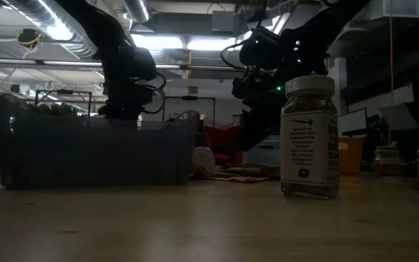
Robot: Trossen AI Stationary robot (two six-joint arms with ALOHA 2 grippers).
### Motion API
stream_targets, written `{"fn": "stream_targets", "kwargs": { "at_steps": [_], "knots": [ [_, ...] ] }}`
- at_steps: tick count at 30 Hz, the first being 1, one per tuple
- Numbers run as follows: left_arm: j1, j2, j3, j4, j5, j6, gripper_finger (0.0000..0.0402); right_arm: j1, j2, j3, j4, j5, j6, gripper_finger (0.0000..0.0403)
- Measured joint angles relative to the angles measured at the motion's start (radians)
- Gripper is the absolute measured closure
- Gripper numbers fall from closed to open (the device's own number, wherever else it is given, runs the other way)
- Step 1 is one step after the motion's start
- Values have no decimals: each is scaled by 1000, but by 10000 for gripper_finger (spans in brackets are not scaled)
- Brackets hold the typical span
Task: Sort spices by type
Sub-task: Put the yellow seasoning bottle into the left transparent bin
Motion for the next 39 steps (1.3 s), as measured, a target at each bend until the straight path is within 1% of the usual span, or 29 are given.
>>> {"fn": "stream_targets", "kwargs": {
  "at_steps": [15, 21, 29, 35, 39],
  "knots": [
    [0, 0, 12, -3, 0, 20, 160, 0, 0, 0, -1, 0, 0, 153],
    [3, 0, 13, 1, -9, 78, 160, 0, 0, 0, -1, 0, 0, 153],
    [3, 0, 13, 4, -18, 22, 160, 0, 0, 0, -1, 0, 0, 153],
    [3, 22, 13, 63, -19, -15, 160, 0, 0, 0, -2, 0, 0, 153],
    [1, 35, 14, 105, -19, 43, 160, 0, 0, 0, -4, 0, 0, 153]
  ]
}}
